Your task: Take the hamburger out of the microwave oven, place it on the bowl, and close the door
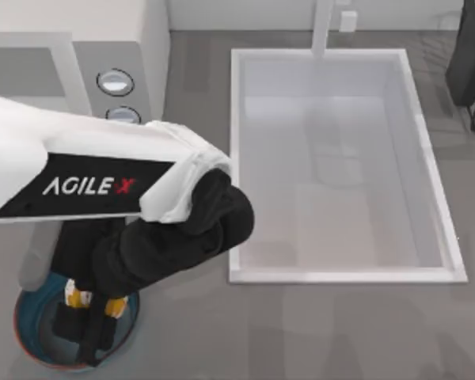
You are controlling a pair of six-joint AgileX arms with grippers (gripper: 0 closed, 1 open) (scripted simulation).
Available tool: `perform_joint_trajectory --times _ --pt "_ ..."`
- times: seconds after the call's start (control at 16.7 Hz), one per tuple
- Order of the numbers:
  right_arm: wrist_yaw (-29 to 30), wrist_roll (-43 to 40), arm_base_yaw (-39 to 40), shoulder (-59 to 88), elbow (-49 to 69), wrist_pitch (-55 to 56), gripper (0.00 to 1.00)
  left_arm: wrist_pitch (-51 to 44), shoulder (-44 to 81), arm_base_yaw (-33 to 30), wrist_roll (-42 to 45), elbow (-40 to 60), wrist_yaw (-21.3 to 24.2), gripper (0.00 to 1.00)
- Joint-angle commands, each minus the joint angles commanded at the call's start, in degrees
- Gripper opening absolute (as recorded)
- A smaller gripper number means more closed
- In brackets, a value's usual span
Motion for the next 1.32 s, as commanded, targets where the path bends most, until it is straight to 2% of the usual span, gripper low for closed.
perform_joint_trajectory --times 0.42,0.84,1.14,1.32 --pt "0.0 0.0 0.0 0.0 0.0 0.0 1.0 1.6 -0.1 -0.9 1.7 -4.4 0.6 0.0" --pt "0.0 0.0 0.0 0.0 0.0 0.0 1.0 10.5 1.5 3.4 4.1 -7.9 -1.5 0.0" --pt "0.0 0.0 0.0 0.0 0.0 0.0 1.0 11.5 2.3 4.0 3.9 -7.8 -1.9 0.0" --pt "0.0 0.0 0.0 0.0 0.0 0.0 1.0 11.5 2.3 4.0 3.9 -7.8 -1.9 0.23"
